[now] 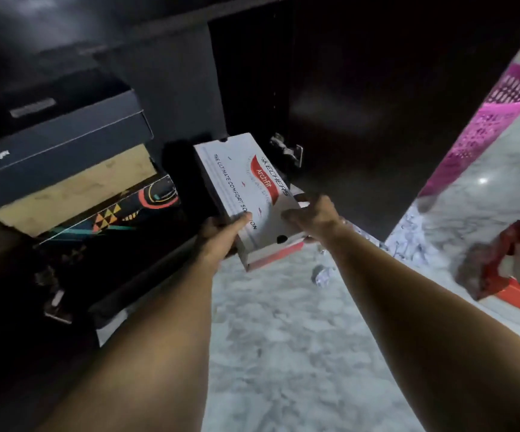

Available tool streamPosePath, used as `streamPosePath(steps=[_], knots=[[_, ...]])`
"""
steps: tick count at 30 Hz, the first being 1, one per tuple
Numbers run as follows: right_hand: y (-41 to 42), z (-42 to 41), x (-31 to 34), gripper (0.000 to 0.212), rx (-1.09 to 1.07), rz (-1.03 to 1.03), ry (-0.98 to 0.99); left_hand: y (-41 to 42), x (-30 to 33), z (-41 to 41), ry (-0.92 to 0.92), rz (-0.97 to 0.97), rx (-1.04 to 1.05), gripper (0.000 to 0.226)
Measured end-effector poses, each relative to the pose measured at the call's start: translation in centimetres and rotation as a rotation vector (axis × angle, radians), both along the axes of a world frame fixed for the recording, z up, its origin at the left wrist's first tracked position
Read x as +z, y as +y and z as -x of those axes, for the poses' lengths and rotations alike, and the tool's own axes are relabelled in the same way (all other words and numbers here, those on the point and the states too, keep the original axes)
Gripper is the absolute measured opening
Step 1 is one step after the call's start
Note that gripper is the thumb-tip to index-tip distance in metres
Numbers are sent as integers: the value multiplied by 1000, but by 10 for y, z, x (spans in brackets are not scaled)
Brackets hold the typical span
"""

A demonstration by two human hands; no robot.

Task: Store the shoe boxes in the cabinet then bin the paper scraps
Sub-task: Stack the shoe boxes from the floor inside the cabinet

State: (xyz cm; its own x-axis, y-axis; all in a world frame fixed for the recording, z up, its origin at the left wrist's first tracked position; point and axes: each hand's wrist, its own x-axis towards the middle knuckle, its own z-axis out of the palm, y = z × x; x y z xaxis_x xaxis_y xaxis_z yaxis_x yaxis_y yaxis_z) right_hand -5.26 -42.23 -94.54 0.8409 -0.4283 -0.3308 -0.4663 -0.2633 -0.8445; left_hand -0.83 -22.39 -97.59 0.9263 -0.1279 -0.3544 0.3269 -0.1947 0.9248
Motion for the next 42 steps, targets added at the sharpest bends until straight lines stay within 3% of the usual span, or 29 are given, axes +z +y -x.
streamPosePath(steps=[3,6,10,14,19,24,28,31,32,34,37,42], knots=[[9,-44,-17,39,-70,58,-139,-4,-11,-38,-26,10,38,23],[17,-79,-37,40,-59,82,-236,-11,-31,-63,-88,6,52,50],[21,-113,-63,44,13,63,-342,-19,-44,-83,-214,-194,51,98],[19,-146,-78,55,104,1,-392,-23,-63,-118,-211,-218,118,109],[15,-199,-89,52,179,-140,-368,-30,-58,-147,-305,-254,147,98],[9,-214,-111,66,139,-28,-371,-35,-62,-155,-354,-220,148,83],[20,-196,-76,59,176,117,-238,-37,-48,-150,-268,-301,129,82],[32,-176,-56,69,87,165,-169,-37,-40,-134,-184,-381,313,112],[34,-165,-52,71,0,162,-231,-39,-41,-126,-181,-336,422,111],[34,-134,-56,63,-104,173,-300,-43,-35,-100,-188,-361,522,86],[14,-68,-78,49,-91,221,-149,-52,-41,-55,-103,-543,281,47],[-39,62,-108,32,-181,337,48,-97,-51,30,-19,-590,-165,31]])
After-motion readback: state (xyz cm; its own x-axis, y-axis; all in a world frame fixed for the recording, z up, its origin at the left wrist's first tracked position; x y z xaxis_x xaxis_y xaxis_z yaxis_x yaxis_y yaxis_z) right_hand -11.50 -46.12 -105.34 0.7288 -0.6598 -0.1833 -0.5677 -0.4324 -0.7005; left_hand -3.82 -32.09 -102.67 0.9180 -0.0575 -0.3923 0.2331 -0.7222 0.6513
